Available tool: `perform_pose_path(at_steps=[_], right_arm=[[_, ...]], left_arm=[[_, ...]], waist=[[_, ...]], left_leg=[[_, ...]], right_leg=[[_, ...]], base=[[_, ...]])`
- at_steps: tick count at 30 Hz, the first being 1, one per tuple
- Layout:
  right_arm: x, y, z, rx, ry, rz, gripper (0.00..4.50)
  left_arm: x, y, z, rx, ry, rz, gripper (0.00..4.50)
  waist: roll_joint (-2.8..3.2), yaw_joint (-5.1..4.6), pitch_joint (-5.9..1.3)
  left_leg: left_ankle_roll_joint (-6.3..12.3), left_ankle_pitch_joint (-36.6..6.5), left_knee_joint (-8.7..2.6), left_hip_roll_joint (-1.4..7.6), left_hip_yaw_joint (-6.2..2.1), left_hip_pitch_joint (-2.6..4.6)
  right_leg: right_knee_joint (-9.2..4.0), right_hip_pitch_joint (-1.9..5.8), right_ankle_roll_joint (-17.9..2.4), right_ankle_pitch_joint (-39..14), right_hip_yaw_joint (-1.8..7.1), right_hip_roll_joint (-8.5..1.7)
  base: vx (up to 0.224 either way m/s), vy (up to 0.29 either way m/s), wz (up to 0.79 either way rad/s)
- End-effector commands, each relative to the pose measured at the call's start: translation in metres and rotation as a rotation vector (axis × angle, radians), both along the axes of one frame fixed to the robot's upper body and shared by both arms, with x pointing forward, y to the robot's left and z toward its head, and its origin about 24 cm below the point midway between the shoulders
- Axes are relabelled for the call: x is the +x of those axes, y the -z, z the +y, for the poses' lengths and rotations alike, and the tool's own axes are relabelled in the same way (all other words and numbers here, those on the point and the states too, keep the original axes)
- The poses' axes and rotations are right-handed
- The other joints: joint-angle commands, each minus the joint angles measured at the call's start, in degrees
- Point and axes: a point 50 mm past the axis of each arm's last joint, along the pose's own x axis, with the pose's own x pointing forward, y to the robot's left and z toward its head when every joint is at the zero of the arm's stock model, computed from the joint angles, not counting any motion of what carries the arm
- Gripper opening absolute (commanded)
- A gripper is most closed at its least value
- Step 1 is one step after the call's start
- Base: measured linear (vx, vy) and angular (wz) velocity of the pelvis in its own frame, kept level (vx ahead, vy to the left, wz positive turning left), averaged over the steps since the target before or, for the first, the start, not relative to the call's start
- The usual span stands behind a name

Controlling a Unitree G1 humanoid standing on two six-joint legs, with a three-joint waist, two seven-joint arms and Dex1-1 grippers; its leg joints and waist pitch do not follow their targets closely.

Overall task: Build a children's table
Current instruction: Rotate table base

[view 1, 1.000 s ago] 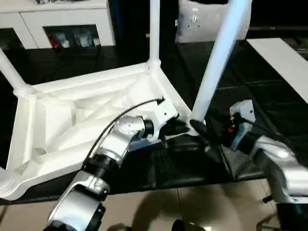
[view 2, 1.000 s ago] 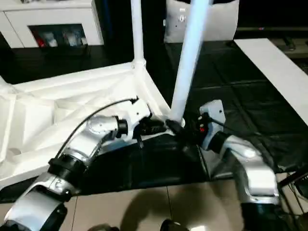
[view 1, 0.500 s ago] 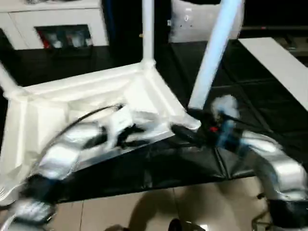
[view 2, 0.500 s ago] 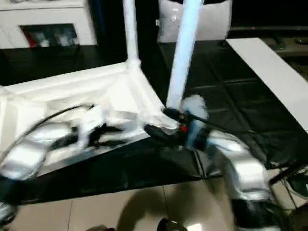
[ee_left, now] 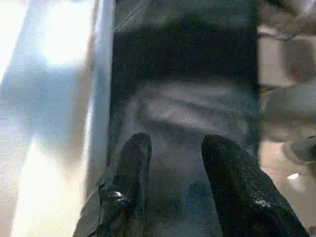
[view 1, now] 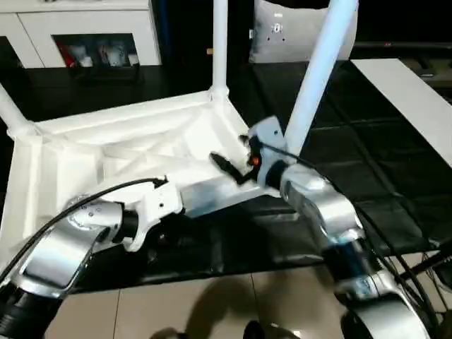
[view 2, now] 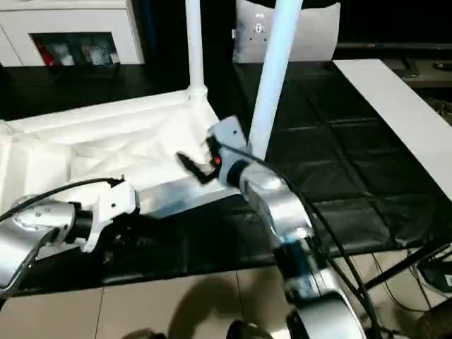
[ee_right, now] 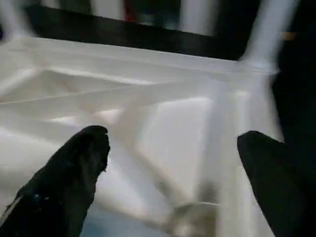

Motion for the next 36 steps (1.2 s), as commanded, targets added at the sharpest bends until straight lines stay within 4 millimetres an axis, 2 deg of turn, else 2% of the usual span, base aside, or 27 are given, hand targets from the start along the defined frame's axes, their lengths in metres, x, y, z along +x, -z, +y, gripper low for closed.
perform_pose_path(at_steps=[1,2,3,5,7,8,9,10,14,16,17,18,21,22,25,27,28,31,32,34,35,36], right_arm=[[0.008,-0.001,-0.019,-0.001,0.117,-0.015,4.50],[0.012,-0.001,-0.027,0.007,0.163,-0.012,4.50],[0.014,-0.001,-0.033,0.006,0.196,-0.014,4.50],[0.019,0.000,-0.049,-0.001,0.265,-0.018,4.50],[0.020,0.001,-0.053,-0.003,0.286,-0.018,4.50],[0.021,0.002,-0.060,-0.007,0.314,-0.020,4.50],[0.022,0.002,-0.065,-0.010,0.335,-0.023,4.50],[0.023,0.004,-0.079,-0.029,0.383,-0.029,4.50],[0.024,0.004,-0.095,-0.047,0.432,-0.041,4.50],[0.026,-0.001,-0.114,-0.066,0.478,-0.064,4.50],[0.028,-0.007,-0.131,-0.091,0.520,-0.090,4.50],[0.028,-0.008,-0.134,-0.100,0.529,-0.100,4.50],[0.030,-0.015,-0.139,-0.119,0.515,-0.137,4.50],[0.030,-0.019,-0.139,-0.128,0.491,-0.156,4.50],[0.030,-0.021,-0.138,-0.133,0.465,-0.172,4.50],[0.029,-0.021,-0.138,-0.135,0.460,-0.176,4.50],[0.026,-0.019,-0.136,-0.149,0.443,-0.189,4.50],[0.023,-0.016,-0.133,-0.152,0.422,-0.197,4.50],[0.020,-0.014,-0.129,-0.141,0.393,-0.198,4.50],[0.008,-0.008,-0.116,-0.080,0.279,-0.181,4.50],[0.001,-0.007,-0.109,-0.047,0.205,-0.186,4.50],[0.001,-0.007,-0.109,-0.047,0.205,-0.186,4.50]], left_arm=[[0.002,0.002,0.004,0.045,-0.028,-0.018,1.97],[0.003,0.003,0.007,0.063,-0.043,-0.028,1.97],[0.004,0.003,0.008,0.071,-0.048,-0.031,1.97],[0.006,0.004,0.010,0.093,-0.059,-0.038,1.97],[0.006,0.004,0.011,0.099,-0.061,-0.040,1.97],[0.008,0.005,0.011,0.105,-0.074,-0.050,1.97],[0.010,0.005,0.012,0.111,-0.085,-0.059,1.97],[0.014,0.006,0.013,0.123,-0.106,-0.084,1.97],[0.017,0.007,0.012,0.137,-0.116,-0.103,1.97],[0.023,0.007,0.010,0.133,-0.160,-0.138,1.97],[0.032,0.008,0.008,0.131,-0.232,-0.188,1.97],[0.035,0.008,0.008,0.130,-0.254,-0.203,1.97],[0.042,0.007,0.006,0.122,-0.314,-0.253,1.97],[0.045,0.007,0.004,0.098,-0.355,-0.266,1.97],[0.047,0.009,0.001,0.068,-0.411,-0.288,1.97],[0.045,0.010,0.000,0.048,-0.440,-0.297,1.97],[0.043,0.012,-0.002,-0.008,-0.484,-0.307,1.97],[0.040,0.013,-0.004,-0.073,-0.519,-0.314,1.97],[0.038,0.012,-0.007,-0.148,-0.548,-0.324,1.97],[0.030,0.008,-0.010,-0.334,-0.586,-0.356,1.97],[0.025,0.010,-0.007,-0.365,-0.604,-0.371,2.15],[0.025,0.010,-0.007,-0.365,-0.604,-0.371,2.15]], waist=[[0.63,-0.39,-3.79],[0.65,-0.24,-3.79],[0.39,-0.32,-3.89],[0.81,-0.01,-3.93],[0.62,0.10,-3.98],[0.80,0.17,-4.02],[0.74,0.16,-3.94],[0.69,0.32,-3.96],[0.62,0.63,-4.03],[0.51,0.58,-4.11],[0.54,0.66,-4.14],[0.52,0.70,-4.10],[0.20,0.72,-4.24],[0.12,0.50,-4.23],[-0.15,-0.06,-4.20],[-0.13,-0.18,-4.20],[-0.26,-0.47,-4.12],[-0.29,-0.54,-3.97],[-0.05,-0.47,-3.90],[-0.12,-0.31,-3.93],[-0.14,-0.23,-3.97],[-0.11,-0.25,-3.90]], left_leg=[[0.53,-4.93,-4.35,4.54,-2.35,0.62],[0.63,-4.98,-4.33,4.59,-2.34,0.72],[0.74,-5.10,-4.34,4.59,-2.35,0.64],[0.67,-4.83,-4.27,4.66,-2.28,0.93],[0.55,-4.70,-4.27,4.72,-2.27,0.85],[0.62,-4.44,-4.23,4.65,-2.25,0.70],[0.68,-4.63,-4.22,4.58,-2.23,0.65],[0.65,-5.58,-4.12,4.45,-2.14,0.71],[0.82,-6.06,-4.02,4.42,-2.18,0.74],[1.10,-5.87,-3.95,4.47,-2.22,0.64],[1.40,-5.75,-3.81,4.29,-2.09,0.62],[1.54,-5.90,-3.75,4.27,-1.98,0.77],[2.39,-5.41,-3.64,4.12,-2.15,0.06],[3.43,-5.51,-3.43,3.84,-2.03,-0.01],[4.66,-5.44,-3.31,3.81,-2.16,-0.36],[4.98,-5.63,-3.28,3.81,-2.21,-0.34],[5.42,-5.98,-3.21,3.74,-2.21,-0.44],[5.90,-6.51,-3.20,3.67,-2.17,-0.44],[5.99,-6.82,-3.24,3.73,-2.21,-0.25],[6.61,-7.17,-3.24,3.98,-2.26,-0.52],[6.89,-7.12,-3.32,4.11,-2.35,-0.54],[7.43,-7.46,-3.44,4.40,-2.52,-0.65]], right_leg=[[-3.14,3.46,-5.20,-17.91,6.34,-5.61],[-3.15,3.45,-4.98,-17.79,6.34,-5.55],[-3.02,3.54,-4.99,-17.65,6.32,-5.48],[-2.87,3.32,-5.52,-16.88,6.40,-5.55],[-2.64,3.41,-5.88,-15.60,6.41,-5.40],[-2.50,3.52,-6.18,-14.82,6.44,-5.48],[-2.62,3.50,-6.13,-15.06,6.38,-5.39],[-2.85,3.51,-5.89,-16.27,6.34,-5.40],[-3.11,3.54,-5.04,-18.07,6.21,-5.37],[-2.94,3.58,-5.24,-17.15,6.17,-5.29],[-3.00,3.53,-5.55,-16.99,6.07,-5.22],[-3.22,3.42,-5.61,-17.26,6.06,-5.12],[-2.97,3.97,-5.67,-17.01,5.89,-5.24],[-3.26,3.97,-5.07,-17.70,5.74,-5.14],[-3.47,4.02,-4.57,-19.10,5.38,-5.02],[-3.58,3.97,-4.38,-19.69,5.28,-5.05],[-3.78,3.90,-3.95,-20.64,5.14,-5.01],[-4.15,3.74,-3.24,-21.99,4.97,-4.95],[-4.29,3.55,-2.98,-22.50,4.89,-4.91],[-4.35,3.81,-2.70,-21.15,4.84,-4.99],[-4.38,3.81,-2.64,-20.75,4.84,-5.01],[-4.31,3.66,-2.56,-20.17,4.84,-4.90]], base=[[0.000,0.000,0.00],[0.000,0.000,0.00],[0.000,0.000,0.00],[0.000,0.000,0.00],[0.000,0.000,0.00],[0.000,0.000,0.00],[0.000,0.000,0.00],[0.000,0.000,0.00],[0.000,0.000,0.00],[0.000,0.000,0.00],[0.000,0.000,0.00],[0.000,0.000,0.00],[0.000,0.000,0.00],[0.000,0.000,0.00],[0.000,0.000,0.00],[0.000,0.000,0.00],[0.000,0.000,0.00],[0.000,0.000,0.00],[0.000,0.000,0.00],[0.000,0.000,0.00],[0.000,0.000,0.00],[0.000,0.000,0.00]])
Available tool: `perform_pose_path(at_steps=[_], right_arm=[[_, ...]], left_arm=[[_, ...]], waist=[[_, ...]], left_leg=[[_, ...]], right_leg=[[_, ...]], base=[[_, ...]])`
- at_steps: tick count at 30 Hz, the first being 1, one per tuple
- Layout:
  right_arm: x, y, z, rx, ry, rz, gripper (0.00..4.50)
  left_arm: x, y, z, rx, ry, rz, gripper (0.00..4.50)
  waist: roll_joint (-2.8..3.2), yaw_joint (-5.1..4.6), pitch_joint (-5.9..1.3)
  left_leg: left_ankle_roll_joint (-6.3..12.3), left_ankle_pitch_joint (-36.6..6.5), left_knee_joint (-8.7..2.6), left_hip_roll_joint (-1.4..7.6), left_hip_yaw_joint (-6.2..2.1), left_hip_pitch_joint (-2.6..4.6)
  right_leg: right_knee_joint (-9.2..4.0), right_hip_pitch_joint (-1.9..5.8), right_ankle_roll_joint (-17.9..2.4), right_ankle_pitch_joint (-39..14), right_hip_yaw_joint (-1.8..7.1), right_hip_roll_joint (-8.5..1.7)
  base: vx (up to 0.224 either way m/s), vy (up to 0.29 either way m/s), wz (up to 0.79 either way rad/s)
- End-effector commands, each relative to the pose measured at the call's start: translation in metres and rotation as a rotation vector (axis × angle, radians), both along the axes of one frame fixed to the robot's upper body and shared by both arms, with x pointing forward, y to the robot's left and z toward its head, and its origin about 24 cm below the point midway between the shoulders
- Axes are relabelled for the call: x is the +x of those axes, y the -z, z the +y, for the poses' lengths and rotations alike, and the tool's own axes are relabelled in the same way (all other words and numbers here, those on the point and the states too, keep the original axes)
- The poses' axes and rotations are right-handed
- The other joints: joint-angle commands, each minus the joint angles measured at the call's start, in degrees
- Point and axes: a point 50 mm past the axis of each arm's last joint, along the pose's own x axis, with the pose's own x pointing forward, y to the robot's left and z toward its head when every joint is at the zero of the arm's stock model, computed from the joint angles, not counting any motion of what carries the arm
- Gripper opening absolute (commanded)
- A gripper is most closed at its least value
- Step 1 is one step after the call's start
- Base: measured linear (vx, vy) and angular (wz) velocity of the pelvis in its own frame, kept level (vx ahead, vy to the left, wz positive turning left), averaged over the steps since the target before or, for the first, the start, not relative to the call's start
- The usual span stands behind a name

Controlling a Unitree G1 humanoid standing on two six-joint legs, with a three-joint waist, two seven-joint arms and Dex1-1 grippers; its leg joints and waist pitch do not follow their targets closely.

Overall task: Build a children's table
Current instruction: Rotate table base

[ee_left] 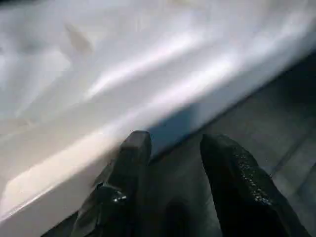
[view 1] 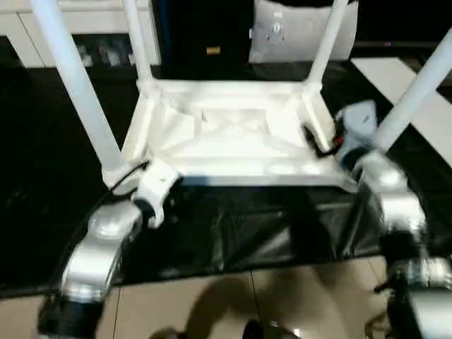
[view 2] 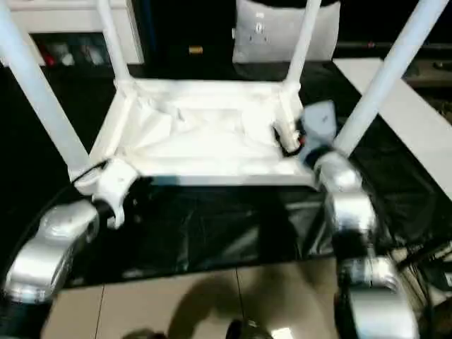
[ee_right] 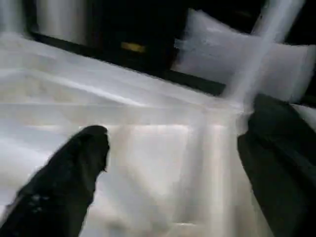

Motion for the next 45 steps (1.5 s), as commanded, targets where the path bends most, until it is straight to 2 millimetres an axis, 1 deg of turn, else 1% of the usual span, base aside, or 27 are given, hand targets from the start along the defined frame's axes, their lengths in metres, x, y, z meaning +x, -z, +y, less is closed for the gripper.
perform_pose_path(at_steps=[1,3,4,5,6,7,8,9,10,11,12,14,15,16,20,23,26,28,29,30,31,35,37,40,41,43,45], right_arm=[[-0.007,-0.007,0.011,0.039,-0.117,-0.022,4.50],[-0.011,-0.006,0.014,0.050,-0.154,-0.026,4.50],[-0.024,-0.001,0.022,0.095,-0.216,-0.001,4.50],[-0.029,0.001,0.025,0.112,-0.231,0.006,4.50],[-0.029,0.001,0.025,0.112,-0.231,0.006,4.50],[-0.038,0.005,0.031,0.134,-0.262,0.018,4.50],[-0.039,0.006,0.032,0.137,-0.267,0.019,4.50],[-0.047,0.010,0.036,0.136,-0.289,0.038,4.50],[-0.053,0.016,0.039,0.125,-0.313,0.071,4.50],[-0.060,0.023,0.041,0.097,-0.333,0.111,4.50],[-0.062,0.025,0.041,0.086,-0.338,0.125,4.50],[-0.065,0.029,0.040,0.097,-0.333,0.144,4.50],[-0.066,0.029,0.040,0.102,-0.331,0.149,4.50],[-0.068,0.031,0.039,0.106,-0.318,0.165,4.50],[-0.073,0.035,0.040,0.111,-0.319,0.219,4.50],[-0.075,0.041,0.039,0.086,-0.282,0.279,4.50],[-0.073,0.044,0.036,0.083,-0.234,0.304,4.50],[-0.072,0.047,0.034,0.079,-0.205,0.338,4.50],[-0.072,0.047,0.034,0.078,-0.203,0.346,4.50],[-0.072,0.048,0.034,0.077,-0.201,0.359,4.50],[-0.072,0.048,0.034,0.077,-0.196,0.366,4.50],[-0.068,0.051,0.033,0.083,-0.142,0.397,4.50],[-0.065,0.053,0.030,0.090,-0.101,0.414,4.50],[-0.061,0.055,0.027,0.096,-0.063,0.435,4.50],[-0.059,0.057,0.024,0.092,-0.043,0.445,4.50],[-0.057,0.058,0.022,0.091,-0.024,0.456,4.50],[-0.056,0.059,0.021,0.094,-0.020,0.460,4.50]], left_arm=[[-0.003,-0.008,0.007,-0.032,-0.025,-0.067,2.31],[-0.006,-0.006,0.008,-0.034,-0.027,-0.070,2.34],[-0.014,-0.001,0.016,-0.067,-0.063,-0.099,2.53],[-0.018,0.001,0.019,-0.082,-0.078,-0.118,2.53],[-0.018,0.001,0.019,-0.082,-0.078,-0.118,2.62],[-0.025,0.004,0.024,-0.128,-0.097,-0.166,2.69],[-0.026,0.004,0.025,-0.132,-0.100,-0.176,2.69],[-0.032,0.007,0.030,-0.137,-0.126,-0.226,2.85],[-0.038,0.009,0.035,-0.131,-0.152,-0.281,2.85],[-0.046,0.010,0.041,-0.119,-0.181,-0.347,2.95],[-0.048,0.010,0.042,-0.114,-0.189,-0.368,3.01],[-0.053,0.011,0.047,-0.086,-0.239,-0.417,3.18],[-0.054,0.011,0.048,-0.082,-0.254,-0.425,3.30],[-0.056,0.009,0.053,-0.078,-0.299,-0.461,3.38],[-0.054,0.006,0.061,-0.085,-0.388,-0.511,3.62],[-0.047,0.006,0.066,-0.105,-0.423,-0.530,3.86],[-0.039,0.004,0.069,-0.120,-0.420,-0.524,4.07],[-0.028,0.002,0.071,-0.102,-0.396,-0.504,4.26],[-0.025,0.002,0.072,-0.092,-0.398,-0.493,4.26],[-0.021,0.003,0.074,-0.072,-0.408,-0.477,4.29],[-0.012,0.004,0.080,-0.051,-0.431,-0.448,4.46],[0.012,0.000,0.092,-0.073,-0.427,-0.388,4.46],[0.021,-0.004,0.094,-0.087,-0.410,-0.377,4.46],[0.034,-0.007,0.095,-0.158,-0.373,-0.307,4.46],[0.042,-0.010,0.094,-0.197,-0.344,-0.268,4.46],[0.050,-0.015,0.092,-0.241,-0.282,-0.233,4.46],[0.052,-0.016,0.091,-0.254,-0.262,-0.220,4.46]], waist=[[-0.17,-0.03,-3.95],[-0.17,-0.06,-3.76],[-0.01,0.04,-3.36],[-0.07,-0.02,-3.28],[-0.04,-0.18,-3.16],[0.09,-0.12,-3.28],[0.00,-0.08,-3.17],[-0.01,-0.13,-3.06],[-0.11,-0.24,-3.02],[0.17,-0.11,-2.93],[-0.02,-0.27,-2.99],[0.18,-0.18,-3.05],[0.15,-0.28,-2.93],[0.00,-0.26,-2.85],[-0.01,-0.09,-2.97],[-0.13,0.03,-3.05],[-0.16,0.16,-3.27],[-0.12,0.20,-3.49],[-0.13,0.16,-3.40],[-0.02,0.25,-3.76],[0.04,0.27,-3.78],[0.09,0.53,-4.03],[-0.06,0.57,-4.01],[0.00,0.70,-4.48],[-0.72,0.72,-4.51],[-0.51,1.05,-4.54],[-0.54,1.12,-4.31]], left_leg=[[7.03,-8.24,-3.86,4.17,-2.36,-0.13],[6.92,-8.67,-3.94,4.15,-2.30,-0.05],[6.61,-9.32,-4.03,3.89,-2.32,-0.03],[6.13,-10.03,-4.11,4.13,-2.36,-0.06],[5.51,-11.52,-4.31,4.14,-2.43,0.15],[4.91,-11.93,-4.22,3.94,-2.46,0.44],[4.93,-12.03,-4.31,3.91,-2.48,0.33],[4.74,-12.84,-4.43,3.98,-2.57,0.29],[4.57,-13.40,-4.46,3.87,-2.58,0.21],[4.54,-13.62,-4.51,3.81,-2.72,0.31],[4.32,-13.87,-4.59,3.88,-2.70,0.27],[4.33,-14.03,-4.74,4.13,-2.93,0.43],[4.05,-14.21,-4.91,4.42,-3.08,0.30],[3.80,-14.55,-4.98,4.53,-3.05,0.46],[3.40,-13.84,-5.01,4.57,-3.07,0.45],[3.54,-12.91,-4.92,4.30,-3.06,0.31],[3.13,-12.08,-4.90,4.43,-3.17,0.34],[3.11,-10.99,-4.86,4.57,-3.22,0.26],[3.18,-10.65,-4.93,4.55,-3.20,0.20],[3.20,-9.79,-4.78,4.54,-3.24,0.34],[3.32,-9.16,-4.74,4.51,-3.17,0.32],[3.25,-7.93,-4.54,4.25,-3.00,0.64],[2.61,-7.75,-4.69,4.50,-3.13,0.69],[2.26,-5.14,-4.51,4.84,-3.15,0.49],[2.63,-3.90,-4.40,4.50,-2.79,0.37],[2.53,-3.98,-4.40,4.37,-2.73,0.50],[2.05,-5.01,-4.55,4.76,-2.74,0.64]], right_leg=[[-4.47,3.59,-2.38,-20.76,4.83,-4.86],[-4.63,3.45,-2.06,-21.76,4.89,-4.84],[-5.21,3.48,-1.04,-23.60,4.88,-4.77],[-5.18,3.45,-0.49,-24.38,4.86,-4.95],[-5.71,3.33,0.76,-26.74,4.61,-4.81],[-5.96,3.27,1.19,-27.36,4.65,-4.88],[-6.11,3.23,1.37,-27.33,4.67,-4.87],[-6.28,3.19,1.88,-28.05,4.55,-4.82],[-6.46,3.31,2.95,-28.31,4.45,-4.71],[-6.63,3.23,3.35,-28.61,4.33,-4.68],[-6.80,3.38,4.36,-28.69,4.24,-4.64],[-6.83,3.38,4.27,-27.96,4.17,-4.64],[-6.69,3.48,4.00,-27.29,4.23,-4.73],[-6.72,3.32,3.70,-27.21,4.36,-4.75],[-6.35,3.48,3.05,-25.99,4.70,-5.04],[-6.36,3.59,3.24,-25.89,4.74,-5.07],[-6.17,3.68,2.98,-25.43,4.75,-5.28],[-5.69,3.78,2.33,-23.28,4.93,-5.38],[-5.67,3.74,2.24,-22.86,4.98,-5.24],[-5.26,3.87,1.78,-21.43,5.02,-5.32],[-5.16,3.83,1.49,-20.48,5.04,-5.27],[-4.97,3.73,0.78,-19.65,5.14,-5.43],[-4.89,3.73,0.05,-19.84,5.20,-5.63],[-3.76,3.95,-2.56,-15.00,5.57,-6.00],[-3.51,3.96,-3.27,-14.07,5.78,-6.10],[-3.51,3.91,-4.01,-14.21,5.78,-6.11],[-3.65,3.79,-4.23,-14.63,5.82,-6.20]], base=[[0.000,0.000,0.00],[0.000,0.000,0.00],[0.000,0.000,0.00],[0.000,0.000,0.00],[0.000,0.000,0.00],[0.000,0.000,0.00],[0.000,0.000,0.00],[0.000,0.000,0.00],[0.000,0.000,0.00],[0.000,0.000,0.00],[0.000,0.000,0.00],[0.000,0.000,0.00],[0.000,0.000,0.00],[0.000,0.000,0.00],[0.000,0.000,0.00],[0.000,0.000,0.00],[0.000,0.000,0.00],[0.000,0.000,0.00],[0.000,0.000,0.00],[0.000,0.000,0.00],[0.000,0.000,0.00],[0.000,0.000,0.00],[0.000,0.000,0.00],[0.000,0.000,0.00],[0.000,0.000,0.00],[0.000,0.000,0.00],[0.000,0.000,0.00]])
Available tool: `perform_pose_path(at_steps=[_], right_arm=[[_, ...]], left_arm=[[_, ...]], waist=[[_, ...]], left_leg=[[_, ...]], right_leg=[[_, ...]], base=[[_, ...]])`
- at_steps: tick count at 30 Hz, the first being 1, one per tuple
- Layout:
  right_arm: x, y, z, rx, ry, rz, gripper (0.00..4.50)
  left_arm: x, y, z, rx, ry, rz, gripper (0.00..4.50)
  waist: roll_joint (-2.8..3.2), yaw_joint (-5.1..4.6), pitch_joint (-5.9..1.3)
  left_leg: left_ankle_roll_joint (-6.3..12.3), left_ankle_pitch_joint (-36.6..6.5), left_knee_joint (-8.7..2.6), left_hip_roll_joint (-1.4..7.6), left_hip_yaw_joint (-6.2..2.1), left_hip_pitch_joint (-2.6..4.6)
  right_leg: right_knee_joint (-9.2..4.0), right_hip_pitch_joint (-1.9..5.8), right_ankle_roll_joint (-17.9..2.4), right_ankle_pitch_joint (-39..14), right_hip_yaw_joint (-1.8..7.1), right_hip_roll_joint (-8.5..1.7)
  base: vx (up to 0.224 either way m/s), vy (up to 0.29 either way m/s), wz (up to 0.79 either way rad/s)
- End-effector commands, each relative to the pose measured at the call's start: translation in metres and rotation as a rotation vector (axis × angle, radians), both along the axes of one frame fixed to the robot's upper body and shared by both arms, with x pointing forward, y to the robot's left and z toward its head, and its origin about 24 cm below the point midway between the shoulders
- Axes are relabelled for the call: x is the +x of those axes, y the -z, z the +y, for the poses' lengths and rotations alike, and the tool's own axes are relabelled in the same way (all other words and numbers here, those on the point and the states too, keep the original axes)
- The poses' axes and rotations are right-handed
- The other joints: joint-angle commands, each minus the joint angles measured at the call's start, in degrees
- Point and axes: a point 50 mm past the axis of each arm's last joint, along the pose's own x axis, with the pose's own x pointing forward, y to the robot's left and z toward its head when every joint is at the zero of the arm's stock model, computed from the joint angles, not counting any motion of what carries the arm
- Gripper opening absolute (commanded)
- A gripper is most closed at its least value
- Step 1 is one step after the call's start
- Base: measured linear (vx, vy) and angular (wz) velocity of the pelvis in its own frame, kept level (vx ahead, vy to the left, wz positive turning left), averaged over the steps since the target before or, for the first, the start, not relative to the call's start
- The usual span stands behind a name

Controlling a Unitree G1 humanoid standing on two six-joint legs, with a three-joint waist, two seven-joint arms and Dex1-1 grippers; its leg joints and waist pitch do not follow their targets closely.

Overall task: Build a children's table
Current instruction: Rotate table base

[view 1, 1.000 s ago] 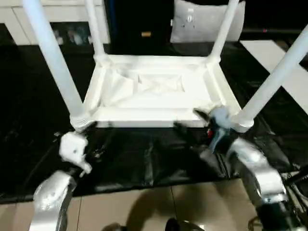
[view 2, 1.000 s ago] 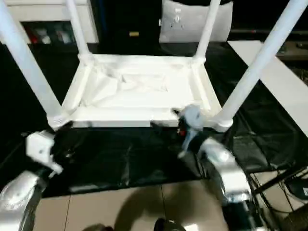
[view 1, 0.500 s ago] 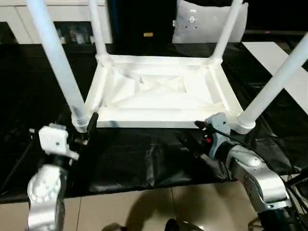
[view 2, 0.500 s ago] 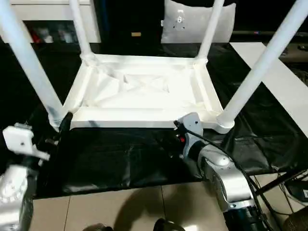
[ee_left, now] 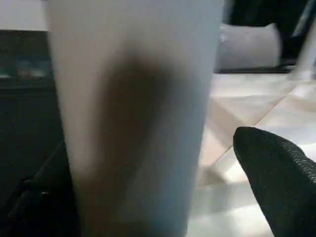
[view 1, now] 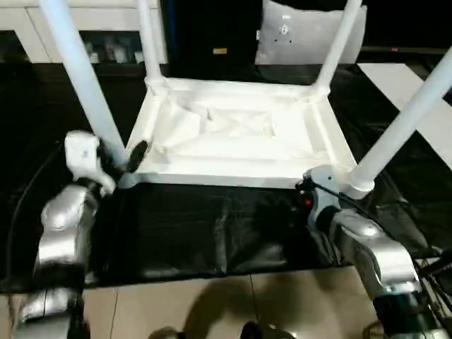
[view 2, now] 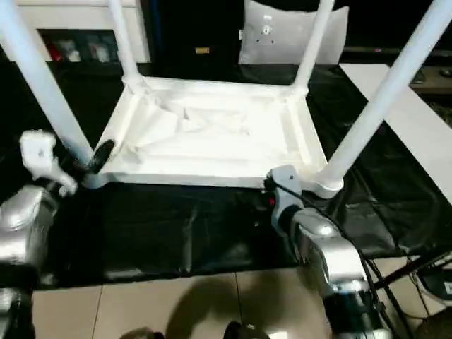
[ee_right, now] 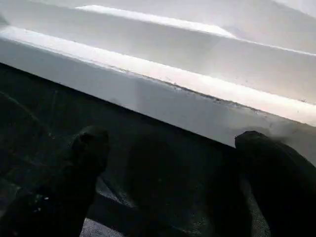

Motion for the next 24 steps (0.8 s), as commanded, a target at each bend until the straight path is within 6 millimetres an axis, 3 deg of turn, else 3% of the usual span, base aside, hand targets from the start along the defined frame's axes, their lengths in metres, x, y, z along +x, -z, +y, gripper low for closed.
perform_pose_path(at_steps=[1,6,9,14,17,19,22,24], right_arm=[[0.005,0.000,-0.011,-0.014,0.060,0.004,4.50],[0.011,0.003,-0.013,-0.022,0.077,-0.001,4.50],[0.018,0.003,-0.013,-0.020,0.077,-0.021,4.50],[0.027,-0.002,-0.006,-0.011,0.037,-0.061,4.50],[0.032,-0.005,0.000,-0.004,0.010,-0.075,4.50],[0.036,-0.007,0.006,0.002,-0.020,-0.088,4.50],[0.041,-0.009,0.016,-0.001,-0.065,-0.107,4.50],[0.043,-0.011,0.022,0.005,-0.092,-0.116,4.50]], left_arm=[[0.003,-0.003,-0.005,-0.029,0.127,0.028,4.46],[-0.003,-0.007,-0.022,-0.079,0.441,0.077,4.46],[-0.024,-0.003,-0.036,-0.075,0.741,0.183,4.46],[-0.056,-0.005,-0.058,-0.105,0.999,0.275,4.46],[-0.064,-0.005,-0.072,-0.094,1.066,0.277,4.46],[-0.069,-0.008,-0.087,-0.097,1.112,0.262,4.46],[-0.073,-0.013,-0.108,-0.117,1.173,0.236,4.46],[-0.075,-0.015,-0.121,-0.129,1.204,0.219,4.46]], waist=[[0.14,0.24,-4.17],[0.46,0.80,-4.22],[0.55,0.98,-4.20],[-0.03,0.81,-3.94],[-0.16,0.55,-3.66],[-0.61,0.06,-3.29],[-0.75,-0.44,-3.28],[-0.85,-0.71,-3.48]], left_leg=[[1.94,-5.75,-4.25,4.71,-2.16,0.56],[0.59,-6.28,-4.25,4.81,-1.89,0.87],[-0.32,-5.80,-4.49,5.29,-1.91,0.92],[-0.03,-5.90,-4.39,4.99,-1.56,0.46],[0.36,-7.66,-4.28,4.56,-1.46,0.49],[0.63,-9.03,-4.21,4.17,-1.46,0.54],[0.56,-10.11,-4.06,3.90,-1.58,0.74],[0.71,-9.89,-3.94,3.80,-1.62,0.73]], right_leg=[[-3.15,3.52,-4.36,-15.78,5.97,-6.52],[-3.14,3.43,-4.89,-17.39,6.16,-6.76],[-2.40,3.41,-6.17,-16.36,6.42,-6.92],[-2.21,3.59,-7.06,-17.87,6.73,-6.85],[-3.23,3.66,-4.93,-23.72,6.63,-6.62],[-4.32,3.57,-2.12,-29.44,6.27,-6.27],[-5.01,3.53,0.40,-32.95,5.83,-6.02],[-5.01,3.56,0.88,-32.91,5.70,-5.86]], base=[[0.000,0.000,0.00],[0.000,0.000,0.00],[0.000,0.000,0.00],[0.000,0.000,0.00],[0.000,0.000,0.00],[0.000,0.000,0.00],[0.000,0.000,0.00],[0.000,0.000,0.00]])
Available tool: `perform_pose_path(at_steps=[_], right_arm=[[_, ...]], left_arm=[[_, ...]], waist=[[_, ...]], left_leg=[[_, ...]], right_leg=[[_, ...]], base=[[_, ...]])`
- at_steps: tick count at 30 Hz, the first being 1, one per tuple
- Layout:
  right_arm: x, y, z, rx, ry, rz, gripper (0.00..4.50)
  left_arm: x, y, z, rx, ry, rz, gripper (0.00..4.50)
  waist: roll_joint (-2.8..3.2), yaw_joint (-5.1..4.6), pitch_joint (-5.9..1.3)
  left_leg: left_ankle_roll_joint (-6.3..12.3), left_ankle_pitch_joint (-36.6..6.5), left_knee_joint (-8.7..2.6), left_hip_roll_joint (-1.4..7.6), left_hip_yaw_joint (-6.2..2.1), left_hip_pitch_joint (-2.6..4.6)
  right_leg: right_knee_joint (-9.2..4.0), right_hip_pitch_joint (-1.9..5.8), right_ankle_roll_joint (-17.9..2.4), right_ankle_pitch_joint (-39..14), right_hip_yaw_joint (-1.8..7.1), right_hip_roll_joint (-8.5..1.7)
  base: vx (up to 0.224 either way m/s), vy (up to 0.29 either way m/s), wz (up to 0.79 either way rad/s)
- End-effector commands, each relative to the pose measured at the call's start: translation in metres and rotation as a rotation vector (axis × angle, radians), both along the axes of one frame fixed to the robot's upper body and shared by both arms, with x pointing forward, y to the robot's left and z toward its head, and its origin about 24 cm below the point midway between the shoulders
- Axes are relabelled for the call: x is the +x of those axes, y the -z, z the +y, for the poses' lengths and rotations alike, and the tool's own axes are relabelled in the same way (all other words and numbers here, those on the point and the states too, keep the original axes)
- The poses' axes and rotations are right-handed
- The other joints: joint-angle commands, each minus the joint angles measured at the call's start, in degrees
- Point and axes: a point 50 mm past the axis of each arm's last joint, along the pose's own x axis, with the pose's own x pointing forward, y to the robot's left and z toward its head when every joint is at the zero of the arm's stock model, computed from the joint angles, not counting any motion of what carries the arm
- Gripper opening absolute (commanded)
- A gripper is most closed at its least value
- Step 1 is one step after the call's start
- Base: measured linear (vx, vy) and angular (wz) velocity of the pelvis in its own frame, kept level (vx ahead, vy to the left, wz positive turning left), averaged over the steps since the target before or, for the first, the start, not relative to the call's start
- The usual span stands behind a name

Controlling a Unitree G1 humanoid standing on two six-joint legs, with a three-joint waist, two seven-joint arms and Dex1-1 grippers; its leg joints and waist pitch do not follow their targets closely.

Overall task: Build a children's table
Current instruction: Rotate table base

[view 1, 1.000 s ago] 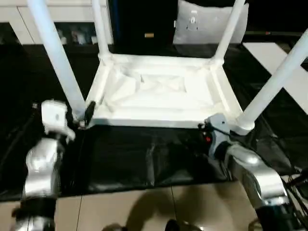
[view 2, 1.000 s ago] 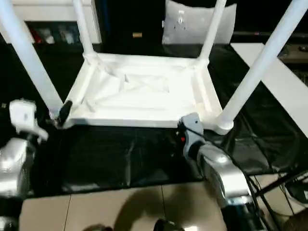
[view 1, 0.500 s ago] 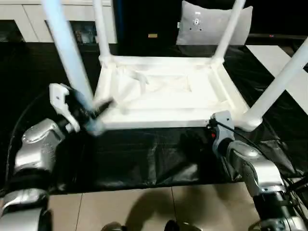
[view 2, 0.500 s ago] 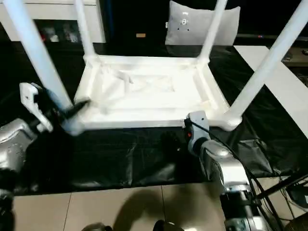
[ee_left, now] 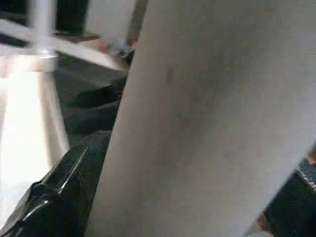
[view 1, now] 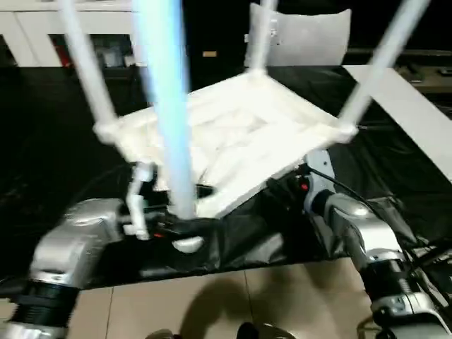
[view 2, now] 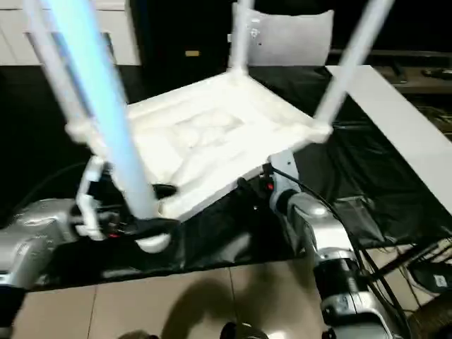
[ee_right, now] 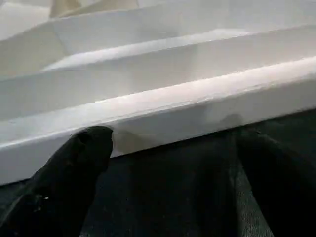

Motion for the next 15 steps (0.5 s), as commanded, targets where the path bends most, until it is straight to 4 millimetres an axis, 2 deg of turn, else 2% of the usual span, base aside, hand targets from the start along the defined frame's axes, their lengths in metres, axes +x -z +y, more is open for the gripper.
perform_pose_path(at_steps=[1,4,7,10,11,15], right_arm=[[0.007,-0.013,0.020,0.025,-0.085,-0.065,4.50],[0.008,-0.015,0.036,0.034,-0.177,-0.083,4.50],[0.009,-0.015,0.039,0.031,-0.191,-0.085,4.50],[0.012,-0.014,0.041,0.021,-0.195,-0.094,4.50],[0.012,-0.014,0.042,0.024,-0.199,-0.096,4.50],[0.012,-0.013,0.041,0.019,-0.210,-0.101,4.50]], left_arm=[[-0.006,-0.007,-0.023,-0.040,0.087,-0.018,4.46],[-0.012,-0.013,-0.050,-0.098,0.168,-0.005,4.46],[-0.013,-0.013,-0.059,-0.108,0.184,-0.005,4.46],[-0.010,-0.013,-0.075,-0.117,0.168,-0.023,4.46],[-0.008,-0.013,-0.079,-0.119,0.156,-0.034,4.46],[0.002,-0.016,-0.093,-0.119,0.080,-0.082,4.46]], waist=[[-0.04,0.34,-3.78],[-0.11,0.12,-4.19],[-0.15,-0.20,-4.42],[-0.26,-0.32,-4.53],[-0.14,-0.32,-4.52],[-0.30,-0.30,-4.53]], left_leg=[[1.61,-9.53,-3.92,3.76,-2.37,-0.11],[2.15,-8.17,-3.84,3.89,-2.41,-0.44],[3.01,-6.20,-3.77,3.98,-2.37,-0.72],[3.51,-5.42,-3.65,3.92,-2.23,-0.77],[3.58,-5.47,-3.63,3.88,-2.20,-0.70],[3.82,-6.56,-3.59,3.82,-2.16,-0.63]], right_leg=[[-5.97,3.53,1.36,-32.20,5.00,-5.79],[-5.30,3.79,0.42,-29.23,5.07,-5.67],[-4.64,3.84,-1.04,-25.13,5.29,-5.53],[-4.54,3.86,-1.99,-24.06,5.32,-5.54],[-4.61,3.82,-2.00,-24.16,5.33,-5.47],[-4.95,3.83,-0.88,-25.33,5.22,-5.39]], base=[[0.000,0.000,0.00],[0.000,0.000,0.00],[0.000,0.000,0.00],[0.000,0.000,0.00],[0.000,0.000,0.00],[0.000,0.000,0.00]])
